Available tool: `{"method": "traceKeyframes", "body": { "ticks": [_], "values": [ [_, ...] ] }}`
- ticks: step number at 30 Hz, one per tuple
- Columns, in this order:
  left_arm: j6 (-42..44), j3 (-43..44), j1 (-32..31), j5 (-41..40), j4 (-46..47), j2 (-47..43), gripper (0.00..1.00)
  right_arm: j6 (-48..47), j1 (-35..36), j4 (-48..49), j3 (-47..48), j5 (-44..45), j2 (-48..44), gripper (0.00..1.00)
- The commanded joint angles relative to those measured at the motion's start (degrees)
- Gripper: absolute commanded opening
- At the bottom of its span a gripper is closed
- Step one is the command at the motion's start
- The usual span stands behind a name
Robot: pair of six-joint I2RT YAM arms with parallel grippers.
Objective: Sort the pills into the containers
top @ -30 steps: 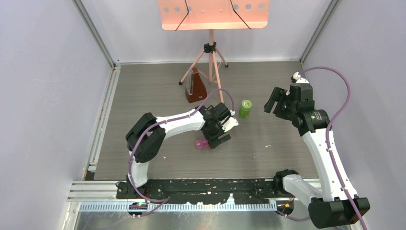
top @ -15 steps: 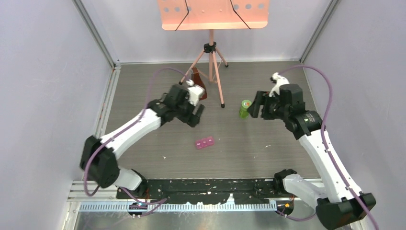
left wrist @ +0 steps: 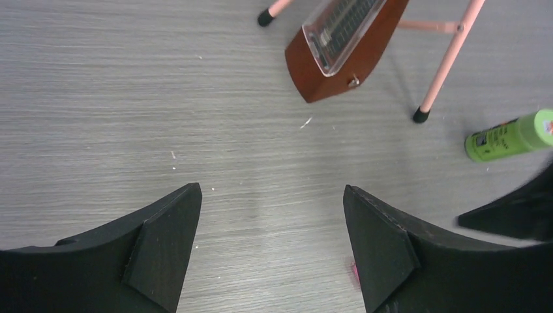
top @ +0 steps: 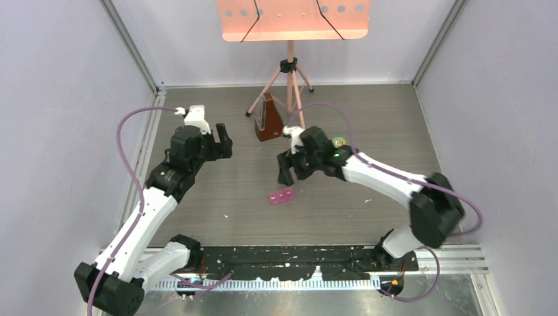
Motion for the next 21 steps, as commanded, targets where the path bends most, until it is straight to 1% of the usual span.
{"method": "traceKeyframes", "body": {
  "ticks": [1,5,8,10,13,17,21],
  "values": [
    [-2.4,0.2,1.0,-5.3,0.4,-3.7,0.83,-12.8,5.9,0.7,9.0,-0.3,11.2,0.83],
    [-2.0,-1.9,1.5,-4.6,-0.7,-6.3,0.84,-23.4,7.5,-6.2,15.3,0.4,18.7,0.85],
    [-1.7,-3.1,2.1,-4.5,-1.1,-7.9,0.85,-31.0,7.9,-8.0,15.9,-1.1,20.1,0.85],
    [-1.1,-3.5,2.7,-4.7,-1.1,-8.7,0.85,-34.3,8.4,-8.7,16.2,-1.2,20.7,0.85],
    [-0.2,-3.4,3.8,-4.7,-1.1,-9.4,0.87,-37.8,9.0,-12.8,18.2,-1.0,22.6,0.85],
    [0.5,-3.5,4.9,-4.7,-0.1,-10.0,0.89,-41.9,9.3,-17.0,20.3,-4.3,25.2,0.8],
    [0.0,-4.5,5.0,-7.4,1.5,-11.2,0.89,-44.4,10.0,-19.1,20.1,-4.3,26.4,0.8]
  ]
}}
